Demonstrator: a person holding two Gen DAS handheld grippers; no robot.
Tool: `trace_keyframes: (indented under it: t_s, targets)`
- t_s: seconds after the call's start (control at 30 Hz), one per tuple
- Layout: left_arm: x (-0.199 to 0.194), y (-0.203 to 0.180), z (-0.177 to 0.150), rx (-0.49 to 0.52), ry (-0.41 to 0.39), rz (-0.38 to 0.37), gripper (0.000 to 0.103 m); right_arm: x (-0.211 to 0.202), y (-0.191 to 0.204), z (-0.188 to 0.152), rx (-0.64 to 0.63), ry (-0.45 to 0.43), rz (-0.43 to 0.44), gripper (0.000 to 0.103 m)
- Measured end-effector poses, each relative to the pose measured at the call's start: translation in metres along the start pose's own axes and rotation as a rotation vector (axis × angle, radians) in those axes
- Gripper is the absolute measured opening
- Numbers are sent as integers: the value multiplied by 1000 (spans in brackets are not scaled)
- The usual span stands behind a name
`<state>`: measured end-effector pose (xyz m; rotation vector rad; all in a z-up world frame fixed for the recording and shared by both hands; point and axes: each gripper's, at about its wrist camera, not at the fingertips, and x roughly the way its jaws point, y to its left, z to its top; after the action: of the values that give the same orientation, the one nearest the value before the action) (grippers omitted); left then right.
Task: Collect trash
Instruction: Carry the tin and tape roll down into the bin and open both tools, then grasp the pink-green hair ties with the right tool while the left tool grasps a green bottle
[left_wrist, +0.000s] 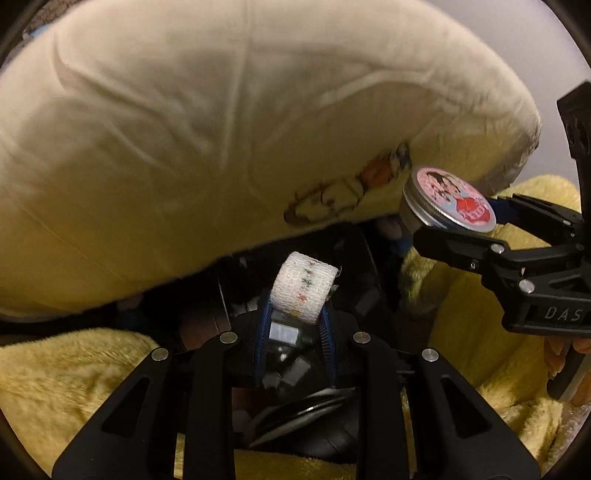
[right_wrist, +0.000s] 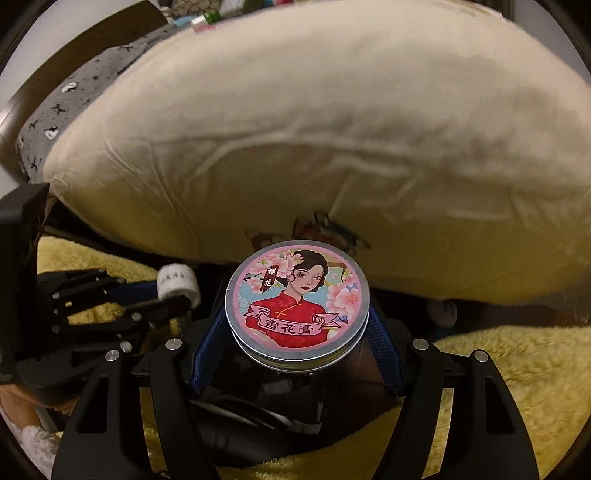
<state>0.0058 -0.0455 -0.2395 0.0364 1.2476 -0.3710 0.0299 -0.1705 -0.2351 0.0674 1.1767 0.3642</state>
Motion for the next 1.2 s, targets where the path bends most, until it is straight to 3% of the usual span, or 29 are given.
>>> trace_keyframes:
  t_s: [0.27, 0.3, 0.37, 0.4, 0.53, 0.7, 1.2]
  targets:
    - [35, 6, -11, -36, 97, -11, 25, 30, 0, -6, 40, 105, 31, 71]
    - [36, 7, -14, -38, 103, -15, 27, 33, -1, -6, 44, 112, 33, 72]
    - [37, 8, -14, -38, 105, -16, 44, 35, -1, -4, 53, 123, 37, 72]
    - [38, 7, -13, -37, 103, -13, 46, 36, 0, -3, 58, 125, 39, 73]
    - [33, 10, -10, -37, 100, -10, 49, 31, -4, 1, 67, 113, 42, 82]
    - [22, 11, -6, -42, 78, 3, 56, 21, -11, 8, 75, 78, 32, 82]
    - [-88, 38, 56, -50, -231, 126, 80, -81, -23, 79, 8, -258, -87, 85]
